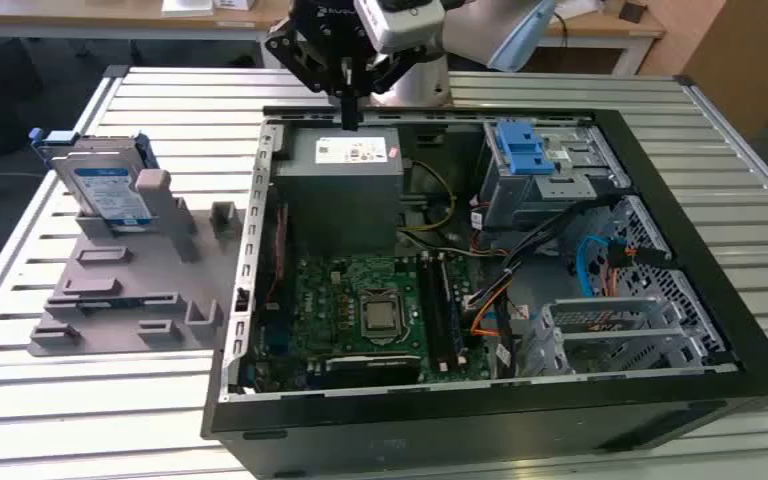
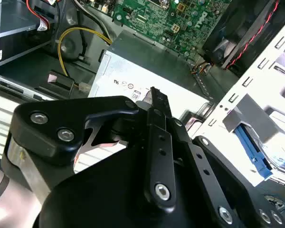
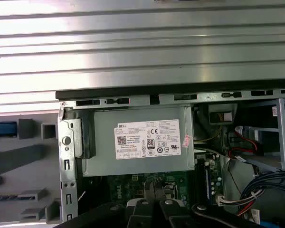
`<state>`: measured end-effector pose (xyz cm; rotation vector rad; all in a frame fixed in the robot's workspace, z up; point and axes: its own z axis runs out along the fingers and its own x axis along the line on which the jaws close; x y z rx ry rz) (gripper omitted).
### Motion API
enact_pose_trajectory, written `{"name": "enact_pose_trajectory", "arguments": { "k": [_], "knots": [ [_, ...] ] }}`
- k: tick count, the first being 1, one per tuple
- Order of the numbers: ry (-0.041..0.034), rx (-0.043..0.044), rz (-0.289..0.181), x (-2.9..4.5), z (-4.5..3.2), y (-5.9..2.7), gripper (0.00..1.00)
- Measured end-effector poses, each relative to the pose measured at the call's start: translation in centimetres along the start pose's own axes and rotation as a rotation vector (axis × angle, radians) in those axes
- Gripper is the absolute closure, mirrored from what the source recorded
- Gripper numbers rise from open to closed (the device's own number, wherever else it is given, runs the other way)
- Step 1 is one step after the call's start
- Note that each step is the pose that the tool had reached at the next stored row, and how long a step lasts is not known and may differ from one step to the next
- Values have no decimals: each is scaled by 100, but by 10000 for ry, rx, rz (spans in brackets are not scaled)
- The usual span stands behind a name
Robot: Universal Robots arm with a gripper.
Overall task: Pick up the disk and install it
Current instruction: 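Reach for the disk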
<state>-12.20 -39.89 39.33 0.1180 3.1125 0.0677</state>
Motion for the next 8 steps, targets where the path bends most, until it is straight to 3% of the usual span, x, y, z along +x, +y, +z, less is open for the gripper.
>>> {"name": "enact_pose_trajectory", "arguments": {
  "k": [8],
  "knots": [
    [0, 0, 0, 33, -1, -3, 89]
  ]
}}
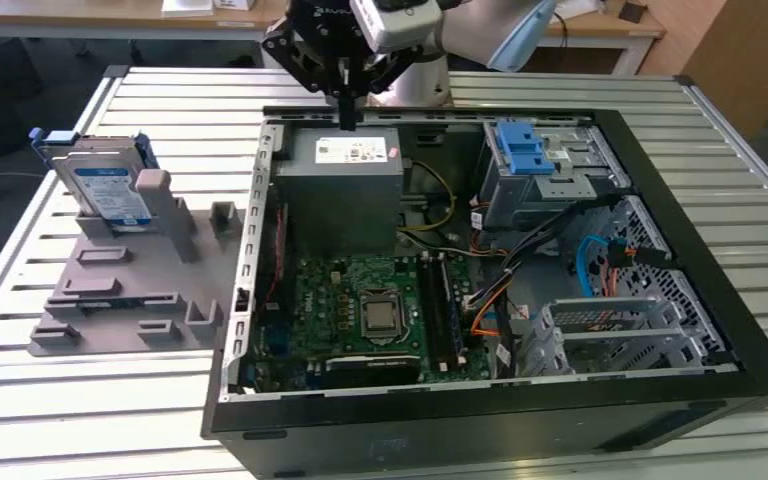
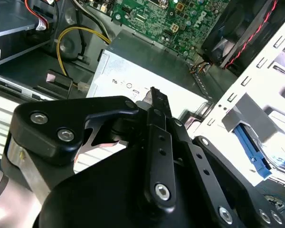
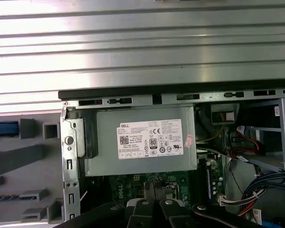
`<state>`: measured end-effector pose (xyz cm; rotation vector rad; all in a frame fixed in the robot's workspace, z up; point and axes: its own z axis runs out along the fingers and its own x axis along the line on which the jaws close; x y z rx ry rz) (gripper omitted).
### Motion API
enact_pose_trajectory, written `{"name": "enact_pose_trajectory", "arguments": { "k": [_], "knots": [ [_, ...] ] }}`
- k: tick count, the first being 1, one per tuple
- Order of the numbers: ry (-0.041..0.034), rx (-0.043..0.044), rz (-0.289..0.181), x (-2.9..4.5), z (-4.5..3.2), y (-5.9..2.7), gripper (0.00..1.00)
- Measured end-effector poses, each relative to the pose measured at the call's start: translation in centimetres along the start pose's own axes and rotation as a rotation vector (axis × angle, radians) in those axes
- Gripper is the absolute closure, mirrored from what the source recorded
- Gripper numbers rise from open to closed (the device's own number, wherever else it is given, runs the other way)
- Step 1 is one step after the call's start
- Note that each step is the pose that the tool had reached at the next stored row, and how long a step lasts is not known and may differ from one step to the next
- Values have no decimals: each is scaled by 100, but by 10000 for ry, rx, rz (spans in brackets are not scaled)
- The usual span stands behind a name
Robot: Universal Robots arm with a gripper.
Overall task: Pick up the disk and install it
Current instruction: 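Reach for the disk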
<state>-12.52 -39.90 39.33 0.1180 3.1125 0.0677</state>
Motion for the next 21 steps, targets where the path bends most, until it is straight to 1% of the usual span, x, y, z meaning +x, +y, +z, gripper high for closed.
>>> {"name": "enact_pose_trajectory", "arguments": {
  "k": [5, 7, 13, 17, 21],
  "knots": [
    [0, 0, 1, 110, -3, -6, 89],
    [1, 1, -1, 183, -4, -3, 89],
    [0, 0, 0, 445, -4, 22, 89],
    [3, 1, 1, 579, -1, 46, 89],
    [7, 1, 2, 697, 2, 59, 89]
  ]
}}
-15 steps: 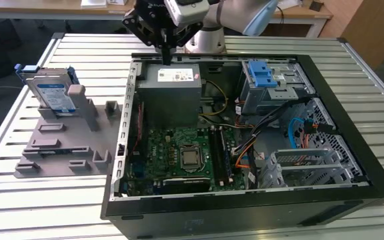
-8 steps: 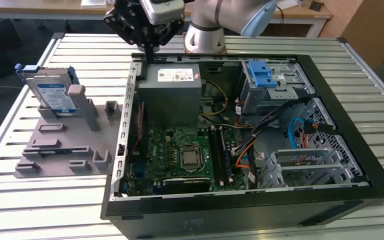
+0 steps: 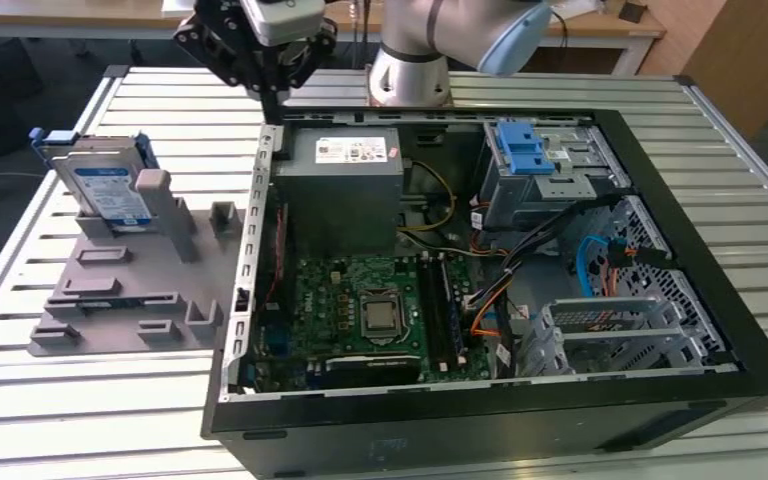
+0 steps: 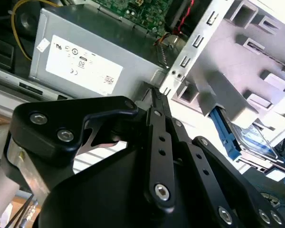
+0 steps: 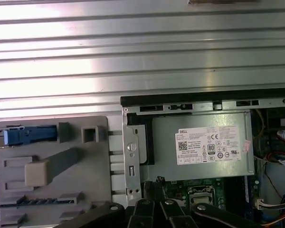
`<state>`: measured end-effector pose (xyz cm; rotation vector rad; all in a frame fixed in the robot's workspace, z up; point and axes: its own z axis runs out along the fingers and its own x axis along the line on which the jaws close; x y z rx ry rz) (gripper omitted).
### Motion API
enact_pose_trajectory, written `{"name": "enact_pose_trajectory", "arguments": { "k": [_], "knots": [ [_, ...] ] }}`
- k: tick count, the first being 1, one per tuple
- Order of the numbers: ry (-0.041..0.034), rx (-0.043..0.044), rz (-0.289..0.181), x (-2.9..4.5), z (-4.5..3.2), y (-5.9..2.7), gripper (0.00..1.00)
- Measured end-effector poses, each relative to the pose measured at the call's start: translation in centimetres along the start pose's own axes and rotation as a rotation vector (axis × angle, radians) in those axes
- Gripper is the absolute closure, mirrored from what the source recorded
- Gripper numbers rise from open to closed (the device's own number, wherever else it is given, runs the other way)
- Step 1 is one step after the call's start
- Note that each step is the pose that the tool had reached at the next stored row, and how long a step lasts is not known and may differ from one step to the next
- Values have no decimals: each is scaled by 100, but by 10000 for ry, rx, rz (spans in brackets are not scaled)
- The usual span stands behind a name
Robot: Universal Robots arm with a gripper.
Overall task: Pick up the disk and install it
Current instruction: 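Reach for the disk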
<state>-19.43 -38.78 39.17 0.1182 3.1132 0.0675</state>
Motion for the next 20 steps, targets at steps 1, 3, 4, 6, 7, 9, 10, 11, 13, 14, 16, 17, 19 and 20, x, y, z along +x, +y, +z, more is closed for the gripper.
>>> {"name": "enact_pose_trajectory", "arguments": {
  "k": [1, 3, 4, 6, 7, 9, 10, 11, 13, 14, 16, 17, 19, 20],
  "knots": [
    [1, 0, 0, 26, 1, 3, 89],
    [2, 0, -2, 87, 3, 7, 89],
    [4, 1, -2, 119, 4, 9, 89],
    [5, 0, 0, 195, 4, 12, 89],
    [5, 1, -1, 235, 5, 12, 89],
    [7, -1, -1, 320, 7, 14, 89],
    [7, 0, 0, 362, 9, 16, 89],
    [9, 1, 0, 402, 11, 20, 89],
    [11, 0, -1, 476, 17, 28, 89],
    [14, 1, 1, 509, 18, 32, 89],
    [18, 0, 0, 586, 24, 39, 89],
    [21, 1, -1, 623, 27, 44, 89],
    [31, 1, 1, 688, 35, 60, 89],
    [39, 3, 2, 717, 37, 69, 89]
  ]
}}
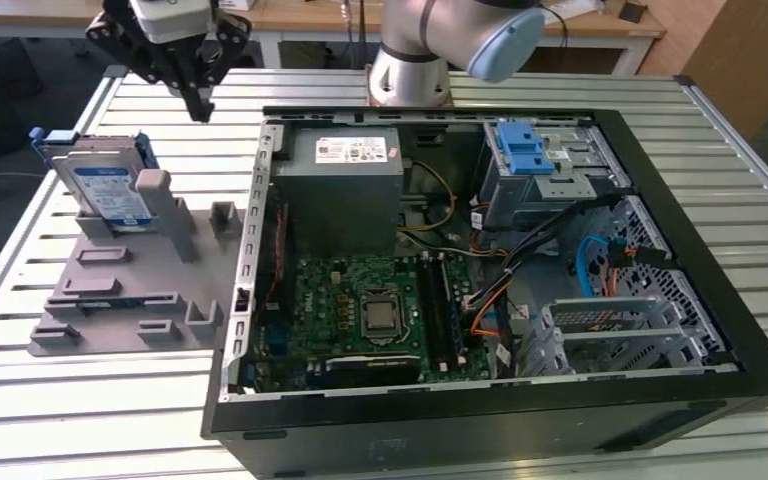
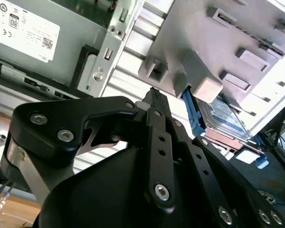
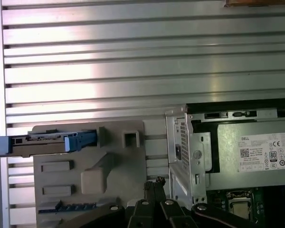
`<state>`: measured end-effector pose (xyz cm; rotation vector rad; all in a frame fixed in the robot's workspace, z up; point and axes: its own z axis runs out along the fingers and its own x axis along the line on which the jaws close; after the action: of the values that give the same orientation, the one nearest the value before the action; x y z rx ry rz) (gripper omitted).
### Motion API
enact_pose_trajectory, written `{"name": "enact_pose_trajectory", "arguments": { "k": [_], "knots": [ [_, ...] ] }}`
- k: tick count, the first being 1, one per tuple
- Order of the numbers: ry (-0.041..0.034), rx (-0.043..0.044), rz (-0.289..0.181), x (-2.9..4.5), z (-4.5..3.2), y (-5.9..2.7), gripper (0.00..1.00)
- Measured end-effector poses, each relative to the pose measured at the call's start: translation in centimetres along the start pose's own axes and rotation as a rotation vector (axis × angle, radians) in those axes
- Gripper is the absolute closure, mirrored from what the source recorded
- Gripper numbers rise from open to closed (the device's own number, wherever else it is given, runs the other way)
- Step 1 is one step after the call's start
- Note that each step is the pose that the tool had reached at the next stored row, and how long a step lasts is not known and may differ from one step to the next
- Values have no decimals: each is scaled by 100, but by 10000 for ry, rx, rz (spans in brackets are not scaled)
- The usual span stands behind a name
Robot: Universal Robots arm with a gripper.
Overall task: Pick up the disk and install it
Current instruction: 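Reach for the disk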
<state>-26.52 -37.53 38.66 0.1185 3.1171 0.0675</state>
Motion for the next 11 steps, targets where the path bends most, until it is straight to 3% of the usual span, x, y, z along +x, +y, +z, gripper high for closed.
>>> {"name": "enact_pose_trajectory", "arguments": {
  "k": [11],
  "knots": [
    [77, 8, 2, 401, 61, 97, 89]
  ]
}}
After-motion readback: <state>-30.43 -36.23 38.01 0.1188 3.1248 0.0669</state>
